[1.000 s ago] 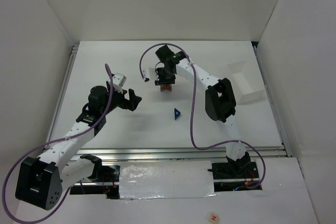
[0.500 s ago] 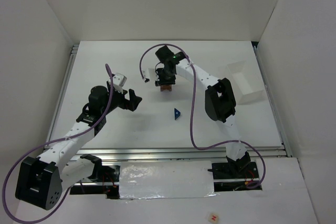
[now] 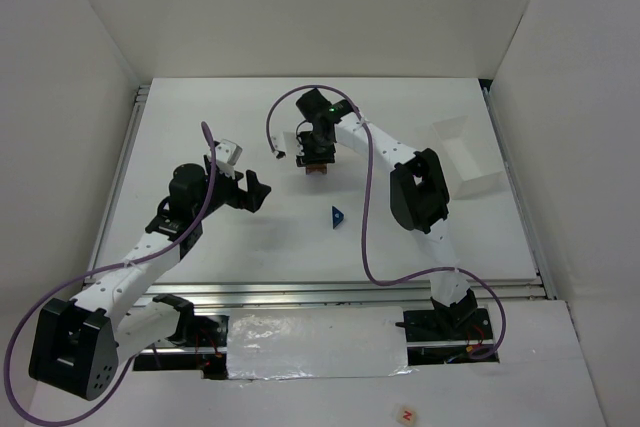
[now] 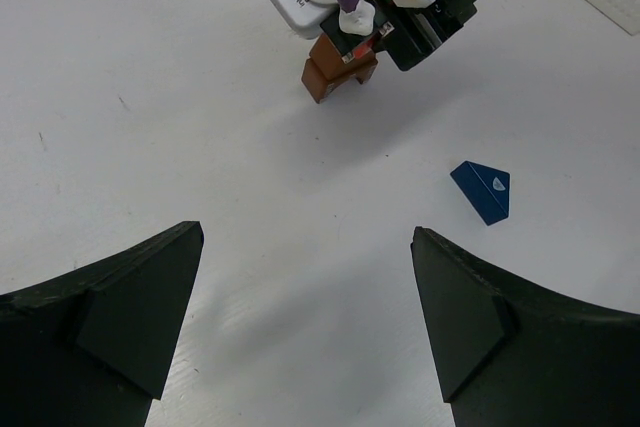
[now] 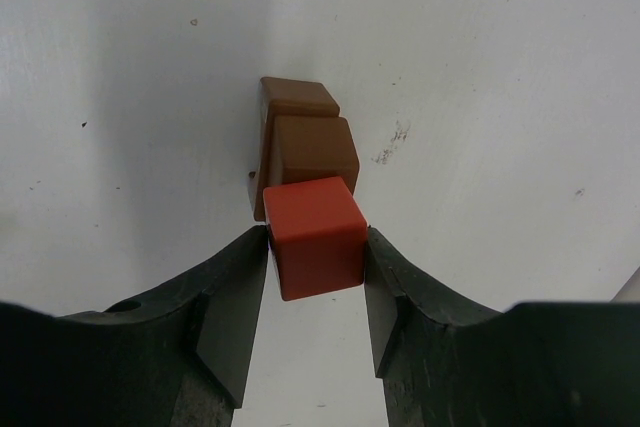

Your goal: Build the wood block tower

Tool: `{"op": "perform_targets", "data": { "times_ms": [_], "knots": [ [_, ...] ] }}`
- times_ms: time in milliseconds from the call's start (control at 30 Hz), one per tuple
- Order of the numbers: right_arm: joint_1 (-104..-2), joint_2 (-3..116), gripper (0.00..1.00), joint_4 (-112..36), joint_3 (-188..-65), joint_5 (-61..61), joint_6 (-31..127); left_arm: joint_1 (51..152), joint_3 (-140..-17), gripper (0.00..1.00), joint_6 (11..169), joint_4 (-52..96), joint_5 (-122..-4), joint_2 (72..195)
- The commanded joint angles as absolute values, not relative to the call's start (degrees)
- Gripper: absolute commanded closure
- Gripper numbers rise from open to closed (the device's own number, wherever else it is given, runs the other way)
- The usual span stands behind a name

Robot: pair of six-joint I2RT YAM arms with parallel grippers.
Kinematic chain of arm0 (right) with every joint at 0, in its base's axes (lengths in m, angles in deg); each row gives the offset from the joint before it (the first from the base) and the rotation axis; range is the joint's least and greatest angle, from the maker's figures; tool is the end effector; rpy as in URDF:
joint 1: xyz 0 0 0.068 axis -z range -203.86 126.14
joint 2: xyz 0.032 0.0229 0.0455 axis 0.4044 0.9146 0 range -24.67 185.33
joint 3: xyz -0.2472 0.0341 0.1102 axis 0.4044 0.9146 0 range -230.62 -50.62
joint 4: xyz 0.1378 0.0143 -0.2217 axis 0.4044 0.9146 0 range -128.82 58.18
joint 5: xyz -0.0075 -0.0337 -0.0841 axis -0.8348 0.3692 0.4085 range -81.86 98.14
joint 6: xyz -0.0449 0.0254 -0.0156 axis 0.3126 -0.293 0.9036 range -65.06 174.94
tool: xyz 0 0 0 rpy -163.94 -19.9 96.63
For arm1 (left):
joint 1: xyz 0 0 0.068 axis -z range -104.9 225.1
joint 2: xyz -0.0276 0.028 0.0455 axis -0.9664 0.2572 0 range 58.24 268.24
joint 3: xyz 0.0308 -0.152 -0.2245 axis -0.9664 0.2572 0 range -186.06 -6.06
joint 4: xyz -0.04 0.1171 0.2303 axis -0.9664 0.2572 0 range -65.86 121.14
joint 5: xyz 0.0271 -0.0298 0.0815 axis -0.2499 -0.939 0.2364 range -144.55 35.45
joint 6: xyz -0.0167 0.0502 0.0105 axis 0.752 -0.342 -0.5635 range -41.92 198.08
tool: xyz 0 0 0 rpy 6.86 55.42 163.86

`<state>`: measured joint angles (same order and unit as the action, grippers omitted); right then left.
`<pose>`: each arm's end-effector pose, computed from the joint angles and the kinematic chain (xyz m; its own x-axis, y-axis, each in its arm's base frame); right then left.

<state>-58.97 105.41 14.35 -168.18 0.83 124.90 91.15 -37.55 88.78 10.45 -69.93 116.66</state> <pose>0.3958 0.2840 0.2214 0.3208 -0.9135 -0.2500 -0.9105 -0.2248 -0.3470 0.2211 -0.0735 0.2561 -0.3117 -0.0966 -0.9452 0.4649 0.8521 -0.2404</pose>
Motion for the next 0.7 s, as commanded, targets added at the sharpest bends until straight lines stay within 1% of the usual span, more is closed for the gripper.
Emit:
{"op": "perform_targets", "data": {
  "times_ms": [0, 667],
  "knots": [
    [-59.7, 103.5, 0.49, 13.7, -167.9, 0.5, 124.4, 91.6, -38.1, 0.01, 88.5, 8.5, -71.3, 116.5],
    [-60.0, 103.7, 0.48, 11.4, -168.4, -0.5, 122.5, 91.8, -38.0, 0.01, 88.4, 8.3, -71.9, 116.3]
  ]
}}
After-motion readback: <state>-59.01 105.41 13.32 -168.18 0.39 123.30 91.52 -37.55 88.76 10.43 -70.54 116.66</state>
